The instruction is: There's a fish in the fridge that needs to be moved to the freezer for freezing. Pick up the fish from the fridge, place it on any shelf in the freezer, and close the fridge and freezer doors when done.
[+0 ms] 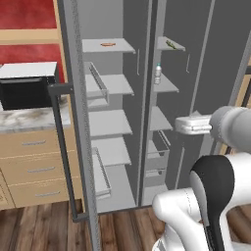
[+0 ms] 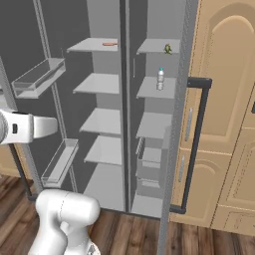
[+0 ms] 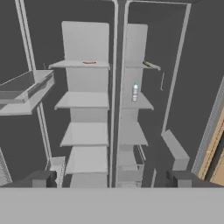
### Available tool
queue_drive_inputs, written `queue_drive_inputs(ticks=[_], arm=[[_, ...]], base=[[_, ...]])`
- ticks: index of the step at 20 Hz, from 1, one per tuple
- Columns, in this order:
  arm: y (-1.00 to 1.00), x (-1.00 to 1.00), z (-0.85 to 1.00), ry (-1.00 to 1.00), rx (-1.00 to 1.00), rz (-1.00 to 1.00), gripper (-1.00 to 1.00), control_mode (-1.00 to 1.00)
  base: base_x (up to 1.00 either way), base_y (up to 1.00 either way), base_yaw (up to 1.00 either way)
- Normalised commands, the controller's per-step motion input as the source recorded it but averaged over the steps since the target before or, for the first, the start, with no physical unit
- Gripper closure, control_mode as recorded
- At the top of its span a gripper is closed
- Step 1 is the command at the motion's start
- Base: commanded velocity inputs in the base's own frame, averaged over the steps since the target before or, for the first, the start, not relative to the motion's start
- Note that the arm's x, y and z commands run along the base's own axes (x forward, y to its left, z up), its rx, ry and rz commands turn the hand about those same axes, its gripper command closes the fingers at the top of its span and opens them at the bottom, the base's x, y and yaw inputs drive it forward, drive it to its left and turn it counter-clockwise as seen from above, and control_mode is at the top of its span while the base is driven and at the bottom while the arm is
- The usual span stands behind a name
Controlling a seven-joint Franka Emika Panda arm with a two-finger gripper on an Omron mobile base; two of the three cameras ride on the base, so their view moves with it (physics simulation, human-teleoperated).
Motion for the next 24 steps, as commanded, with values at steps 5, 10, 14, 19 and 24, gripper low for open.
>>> queue_drive_inputs(ticks=[5, 10, 14, 19, 24], arm=[[-0.27, 0.0, 0.0, 0.0, 0.0, 0.02, -1.0, -1.0], [-0.98, -0.49, -0.03, -0.05, 0.0, 0.13, -1.0, -1.0], [-1.0, -0.56, -0.22, -0.04, -0.01, 0.25, -1.0, -1.0], [-1.0, -0.07, -0.43, -0.01, -0.01, 0.31, -1.0, -1.0], [-0.79, 0.02, -0.67, -0.06, 0.0, 0.26, -1.0, -1.0]], base=[[0.0, 0.0, 0.0], [0.0, 0.0, 0.0], [0.0, 0.0, 0.0], [0.0, 0.0, 0.0], [0.0, 0.0, 0.0]])
